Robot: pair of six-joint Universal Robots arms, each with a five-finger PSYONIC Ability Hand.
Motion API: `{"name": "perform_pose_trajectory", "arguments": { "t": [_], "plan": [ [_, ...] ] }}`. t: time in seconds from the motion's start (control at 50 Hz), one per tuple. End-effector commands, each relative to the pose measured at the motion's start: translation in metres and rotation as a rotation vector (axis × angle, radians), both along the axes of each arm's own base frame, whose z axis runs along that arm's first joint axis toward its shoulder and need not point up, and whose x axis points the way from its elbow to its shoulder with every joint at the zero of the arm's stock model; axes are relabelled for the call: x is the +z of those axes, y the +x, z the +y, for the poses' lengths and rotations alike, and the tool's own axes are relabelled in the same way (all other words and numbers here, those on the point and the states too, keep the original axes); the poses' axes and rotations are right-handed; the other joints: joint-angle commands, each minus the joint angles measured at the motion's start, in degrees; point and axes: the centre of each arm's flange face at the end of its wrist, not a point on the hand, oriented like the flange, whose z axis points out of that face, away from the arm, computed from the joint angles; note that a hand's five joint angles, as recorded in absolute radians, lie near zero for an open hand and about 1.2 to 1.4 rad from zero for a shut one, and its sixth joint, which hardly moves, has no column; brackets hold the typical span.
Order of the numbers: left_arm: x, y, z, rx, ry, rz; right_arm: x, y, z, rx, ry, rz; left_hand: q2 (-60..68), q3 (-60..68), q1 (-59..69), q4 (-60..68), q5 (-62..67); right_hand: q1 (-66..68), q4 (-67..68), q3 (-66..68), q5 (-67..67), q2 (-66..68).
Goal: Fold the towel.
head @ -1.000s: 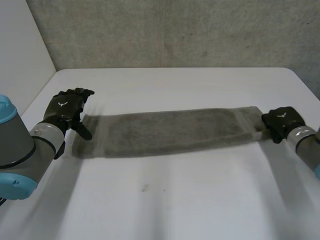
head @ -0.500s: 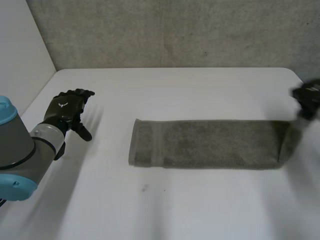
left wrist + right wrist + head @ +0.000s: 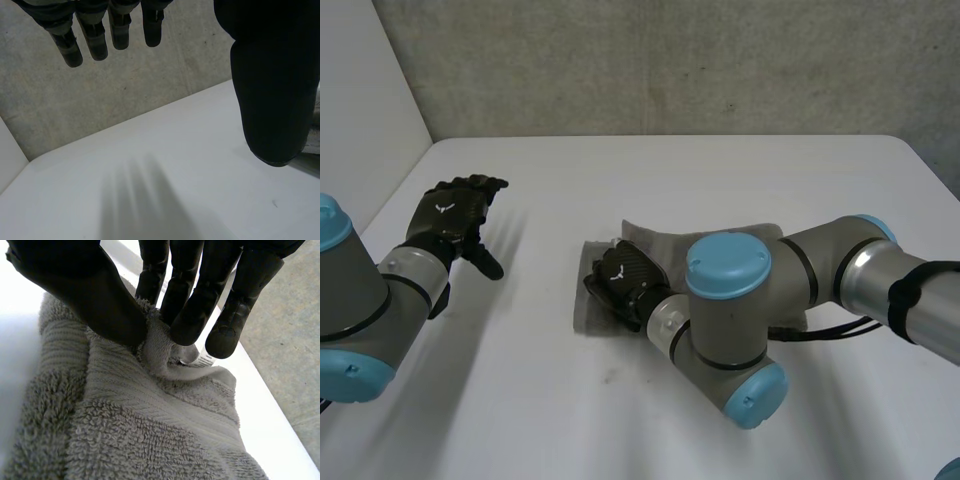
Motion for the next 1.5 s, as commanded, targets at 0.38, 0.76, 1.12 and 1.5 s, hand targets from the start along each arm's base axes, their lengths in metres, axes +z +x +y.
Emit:
{"name": "perform_pose_trajectory", "arguments": {
  "t": [0.38, 0.76, 1.12, 1.5],
  "plan": [
    [-0.003, -0.002, 0.004, -0.009, -0.008, 0.000, 0.018, 0.003, -0.001, 0.064, 0.131, -0.118, 0.56, 0.45, 0.07, 0.45, -1.65, -5.24, -6.05, -6.25, -5.51, -4.80],
    [-0.007, -0.023, 0.023, -0.101, 0.009, -0.006, 0.082, -0.085, -0.045, -0.407, 0.163, -0.267, 2.46, 2.35, 1.97, 2.35, 0.24, -55.78, -56.59, -56.79, -56.05, -55.34],
    [-0.019, -0.090, 0.054, -0.392, 0.010, -0.005, 0.034, -0.189, -0.068, -0.676, 0.302, -0.192, 8.85, 8.74, 8.36, 8.74, 6.64, -52.92, -53.73, -53.93, -53.19, -52.48],
    [0.012, -0.074, 0.048, -0.218, 0.002, 0.095, -0.014, -0.197, -0.070, -0.671, 0.403, -0.251, 3.13, 3.02, 2.64, 3.02, 0.92, -21.25, -22.06, -22.26, -21.52, -20.81]
  ]
}}
